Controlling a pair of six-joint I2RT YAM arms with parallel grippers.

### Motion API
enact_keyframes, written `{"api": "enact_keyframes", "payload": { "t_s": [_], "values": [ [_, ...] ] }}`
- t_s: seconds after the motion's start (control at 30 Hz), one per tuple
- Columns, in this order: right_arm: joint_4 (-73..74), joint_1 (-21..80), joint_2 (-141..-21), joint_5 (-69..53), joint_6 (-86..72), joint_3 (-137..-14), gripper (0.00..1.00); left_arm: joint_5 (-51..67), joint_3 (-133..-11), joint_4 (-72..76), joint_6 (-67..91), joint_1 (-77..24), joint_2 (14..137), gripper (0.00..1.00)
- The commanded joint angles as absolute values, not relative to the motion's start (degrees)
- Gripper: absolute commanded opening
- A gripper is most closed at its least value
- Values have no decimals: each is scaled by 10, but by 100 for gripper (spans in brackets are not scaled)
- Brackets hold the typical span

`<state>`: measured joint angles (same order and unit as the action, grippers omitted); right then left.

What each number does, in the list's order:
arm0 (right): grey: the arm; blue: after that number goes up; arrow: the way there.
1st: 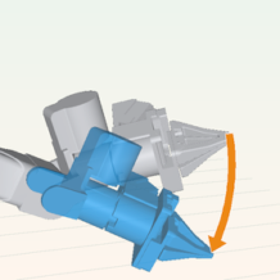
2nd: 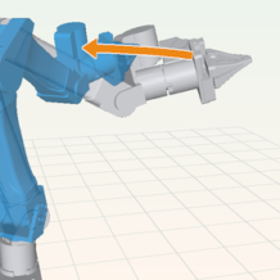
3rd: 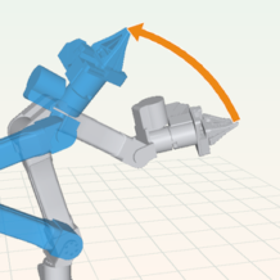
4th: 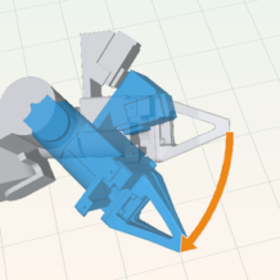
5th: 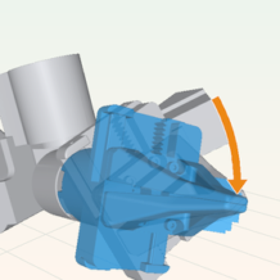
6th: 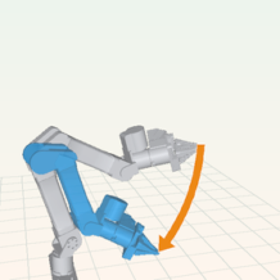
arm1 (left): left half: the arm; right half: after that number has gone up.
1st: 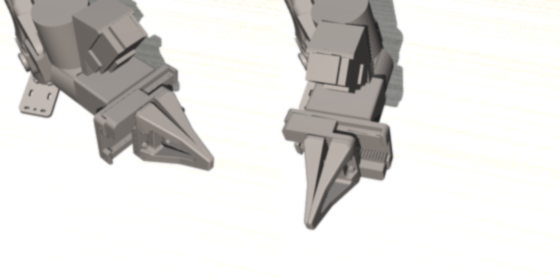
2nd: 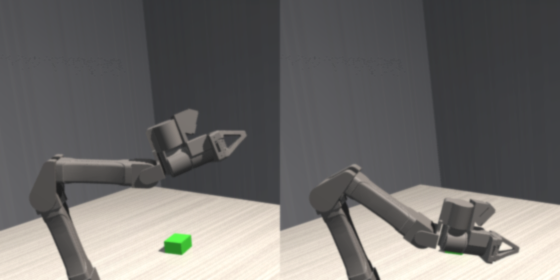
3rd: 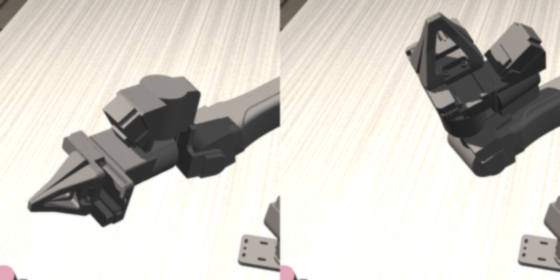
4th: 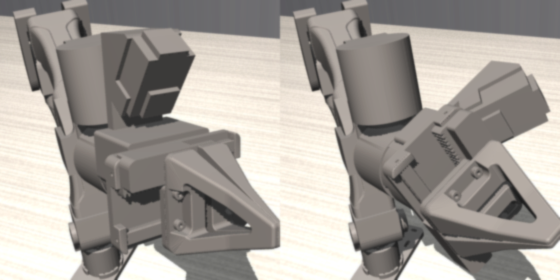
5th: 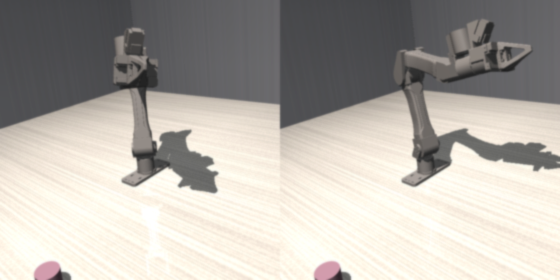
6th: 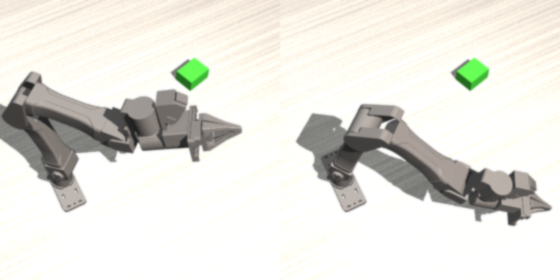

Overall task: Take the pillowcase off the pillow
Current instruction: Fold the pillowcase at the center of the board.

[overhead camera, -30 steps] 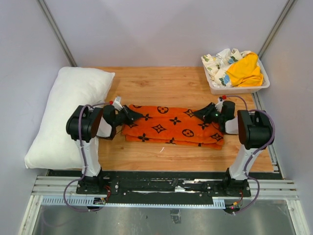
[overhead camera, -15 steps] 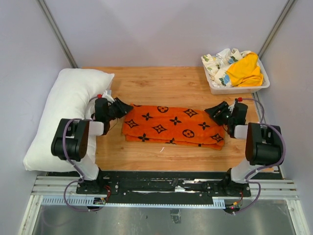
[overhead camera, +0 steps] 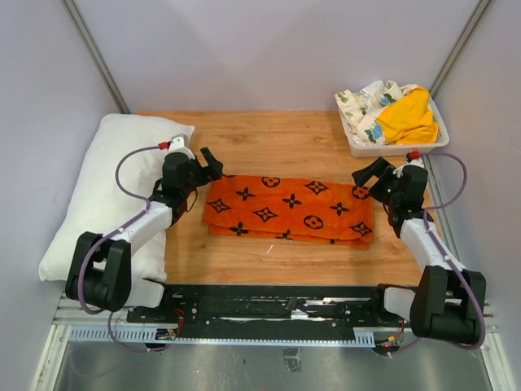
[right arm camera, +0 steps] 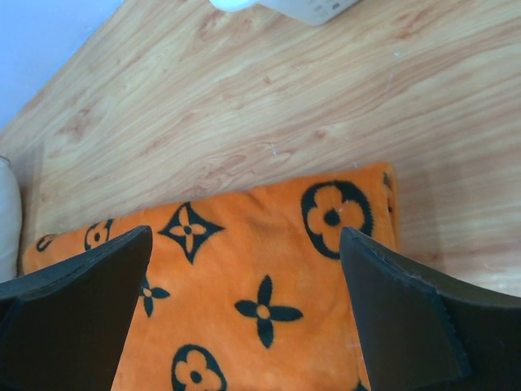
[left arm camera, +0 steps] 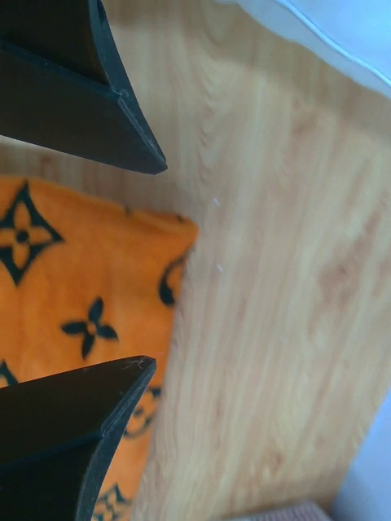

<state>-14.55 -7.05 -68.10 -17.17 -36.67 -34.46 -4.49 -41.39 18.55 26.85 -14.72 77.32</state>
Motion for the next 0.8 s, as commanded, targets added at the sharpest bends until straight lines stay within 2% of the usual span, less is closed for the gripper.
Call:
{"api": "enact_keyframes", "payload": {
  "t_s": [0.0,0.13,0.33,0.43,0.63,0.77],
  "values": [
    [-80,-60,-649,-149,-329,-332,98,-64,-385,123,240,-93,777,99],
    [-98,-57,-629,-187,-348,-308,99,100,-362,144,262,-5,772,99],
    [-90,-40,-630,-205,-342,-314,99,304,-338,206,303,0,820,99],
    [-87,-33,-631,-209,-339,-317,98,318,-289,263,347,0,820,99],
    [-99,-24,-636,-220,-342,-313,99,231,-236,248,330,0,799,99],
    [-105,-16,-641,-224,-342,-312,99,247,-229,252,327,0,814,99]
  ]
}}
